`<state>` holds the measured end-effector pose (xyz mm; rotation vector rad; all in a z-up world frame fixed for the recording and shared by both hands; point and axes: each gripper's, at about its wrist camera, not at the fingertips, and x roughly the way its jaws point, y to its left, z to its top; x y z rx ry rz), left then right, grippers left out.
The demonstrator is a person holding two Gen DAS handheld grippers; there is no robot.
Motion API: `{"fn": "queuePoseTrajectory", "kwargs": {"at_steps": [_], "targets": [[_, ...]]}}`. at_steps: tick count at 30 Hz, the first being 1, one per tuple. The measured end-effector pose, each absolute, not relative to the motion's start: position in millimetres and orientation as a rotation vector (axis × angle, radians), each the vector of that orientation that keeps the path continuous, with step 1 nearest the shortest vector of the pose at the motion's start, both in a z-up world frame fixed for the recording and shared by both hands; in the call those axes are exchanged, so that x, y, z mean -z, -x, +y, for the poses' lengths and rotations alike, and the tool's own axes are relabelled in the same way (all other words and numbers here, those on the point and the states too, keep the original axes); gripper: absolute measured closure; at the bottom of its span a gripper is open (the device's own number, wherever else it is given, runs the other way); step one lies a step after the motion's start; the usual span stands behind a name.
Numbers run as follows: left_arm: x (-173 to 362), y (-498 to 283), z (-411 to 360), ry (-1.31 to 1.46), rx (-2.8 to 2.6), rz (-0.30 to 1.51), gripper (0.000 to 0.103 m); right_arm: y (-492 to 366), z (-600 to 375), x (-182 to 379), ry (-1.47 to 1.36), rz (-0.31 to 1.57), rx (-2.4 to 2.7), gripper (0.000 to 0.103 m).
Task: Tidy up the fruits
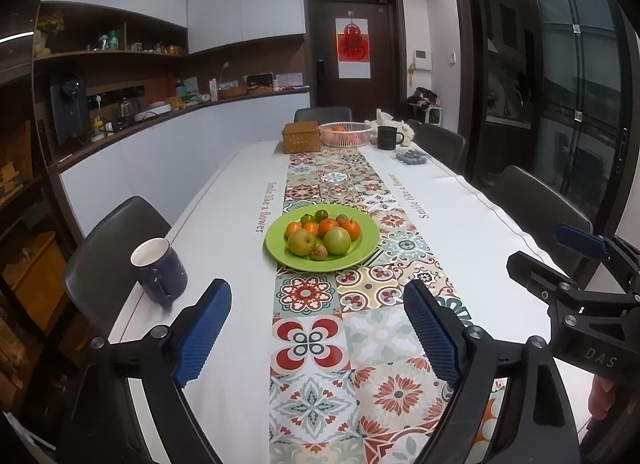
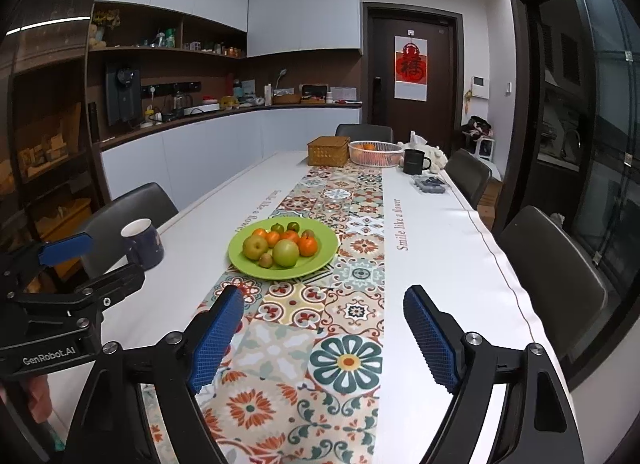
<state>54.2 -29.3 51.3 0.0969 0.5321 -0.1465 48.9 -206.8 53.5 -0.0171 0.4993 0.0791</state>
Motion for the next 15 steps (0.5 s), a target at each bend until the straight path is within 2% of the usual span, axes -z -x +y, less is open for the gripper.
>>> {"fn": "queuePoseTrajectory", "kwargs": {"at_steps": [15], "targets": [[-55.3, -36.4, -28.4, -0.096, 0.143, 0.508, 0.01, -34.2, -204.9, -56.6, 0.009, 0.484, -0.073, 0.02]]}}
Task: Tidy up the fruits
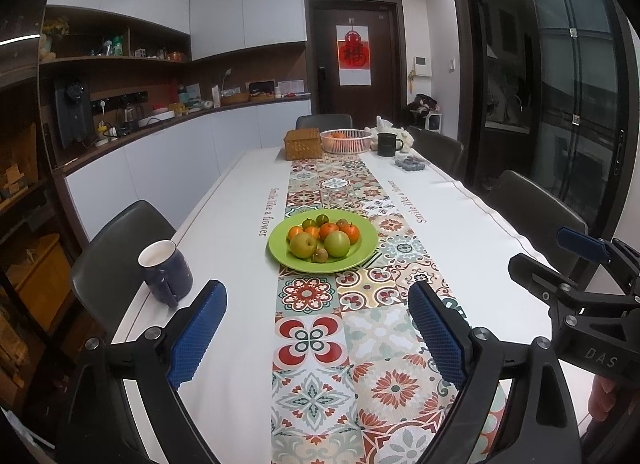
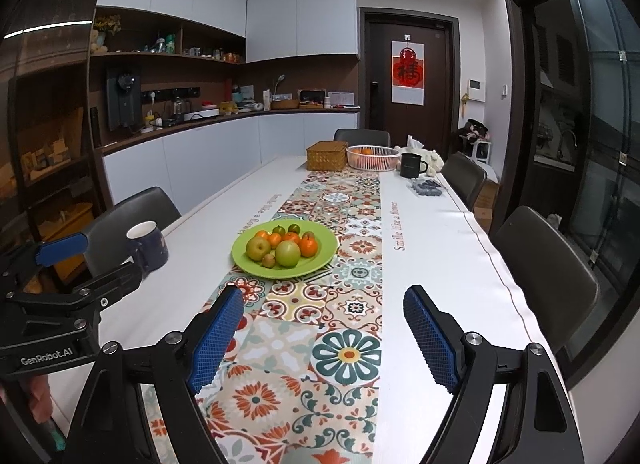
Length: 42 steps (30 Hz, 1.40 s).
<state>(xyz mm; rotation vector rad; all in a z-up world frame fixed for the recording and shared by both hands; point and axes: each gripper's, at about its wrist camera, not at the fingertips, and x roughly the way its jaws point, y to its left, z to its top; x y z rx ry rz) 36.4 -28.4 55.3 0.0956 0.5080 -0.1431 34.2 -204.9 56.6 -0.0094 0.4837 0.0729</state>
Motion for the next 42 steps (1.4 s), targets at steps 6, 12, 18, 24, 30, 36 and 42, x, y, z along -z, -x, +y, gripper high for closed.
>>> {"fn": "queuePoseTrajectory", "kwargs": {"at_steps": [6, 12, 18, 24, 30, 36, 42], "targets": [[-56.3, -34.4, -27.9, -0.095, 0.144, 0.505, 0.006, -32.6, -205.0, -57.3, 0.009, 0.484, -0.072, 0.02], [-56.1, -34.0, -27.9, -0.094, 0.142, 0.506, 0.004, -31.5, -204.5, -58.1, 0.009, 0.485, -0.073, 0.02], [-56.9, -33.8, -27.4, -0.093, 0.141, 0.507, 0.004, -30.5, -205.7, -58.3, 0.008, 0.486, -0.075, 0.02], [-56.9, -33.9, -26.9, -0.091, 0.141, 0.507, 0.002, -30.4, -205.4, -58.5, 0.01, 0.486, -0.074, 0.02], [-57.6, -32.7, -26.2, -0.084, 0.137, 0.501, 0.0, -30.4, -205.1, -58.5, 0.01, 0.487, -0.074, 0.02], [-56.0, -33.7, -27.5, -0.075, 0.139, 0.508, 0.0, -30.4, -204.8, -58.8, 0.01, 0.487, -0.074, 0.02], [-54.4, -34.1, -27.3, -0.07, 0.132, 0.508, 0.0, -29.5, -206.0, -58.1, 0.009, 0.489, -0.072, 0.02]]}}
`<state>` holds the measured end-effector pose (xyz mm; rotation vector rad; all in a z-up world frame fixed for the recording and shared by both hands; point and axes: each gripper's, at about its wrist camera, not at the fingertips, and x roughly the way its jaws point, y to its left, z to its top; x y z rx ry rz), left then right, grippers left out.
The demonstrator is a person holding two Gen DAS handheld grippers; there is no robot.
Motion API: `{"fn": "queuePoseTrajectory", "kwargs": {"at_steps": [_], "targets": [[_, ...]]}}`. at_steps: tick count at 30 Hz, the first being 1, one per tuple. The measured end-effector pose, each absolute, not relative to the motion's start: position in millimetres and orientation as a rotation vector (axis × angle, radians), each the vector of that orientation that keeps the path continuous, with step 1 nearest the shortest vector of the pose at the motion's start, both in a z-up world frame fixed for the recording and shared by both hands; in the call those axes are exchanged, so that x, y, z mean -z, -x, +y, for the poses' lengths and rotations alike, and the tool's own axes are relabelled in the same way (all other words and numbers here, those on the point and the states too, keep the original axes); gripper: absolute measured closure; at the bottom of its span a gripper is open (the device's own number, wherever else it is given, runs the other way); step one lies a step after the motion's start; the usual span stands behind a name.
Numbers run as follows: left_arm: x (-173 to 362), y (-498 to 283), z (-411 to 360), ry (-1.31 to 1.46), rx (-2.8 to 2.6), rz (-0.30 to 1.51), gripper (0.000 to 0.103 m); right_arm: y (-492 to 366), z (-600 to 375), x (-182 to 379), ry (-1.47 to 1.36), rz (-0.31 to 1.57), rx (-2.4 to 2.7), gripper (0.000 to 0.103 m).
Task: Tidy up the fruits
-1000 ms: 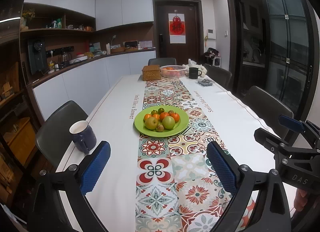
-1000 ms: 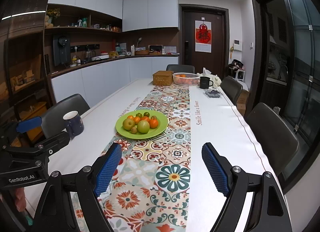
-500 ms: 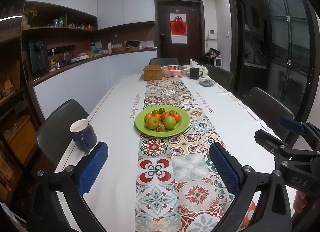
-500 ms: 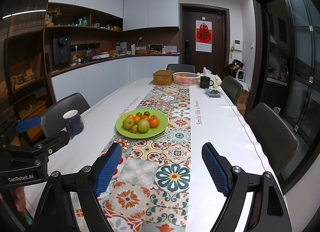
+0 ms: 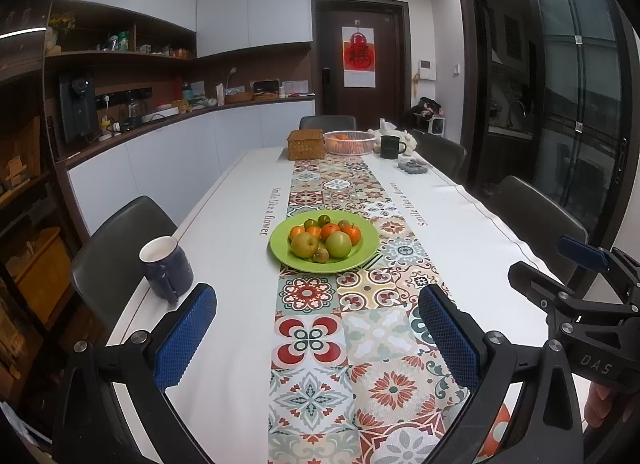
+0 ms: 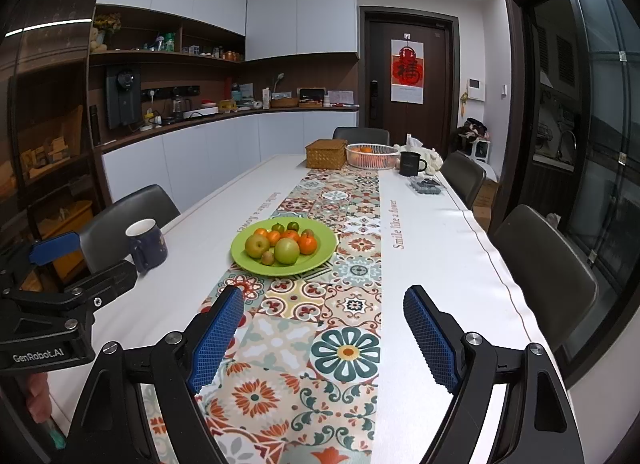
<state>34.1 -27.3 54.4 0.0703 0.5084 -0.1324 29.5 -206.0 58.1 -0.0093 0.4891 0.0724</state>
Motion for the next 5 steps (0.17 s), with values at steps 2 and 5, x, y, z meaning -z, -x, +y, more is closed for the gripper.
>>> {"fn": "queuePoseTrajectory", "kwargs": {"at_steps": [2, 5], "targets": [[-53.9, -34.6, -27.1, -0.067, 0.13, 0.512, 0.0, -29.8, -206.3, -57.4, 0.012, 0.489, -0.072, 0.02], [-52.9, -36.0, -25.6, -0.06, 0.124, 0.519, 0.0, -29.1, -206.3, -57.4, 0.013, 0.492, -0.07, 0.02]]}}
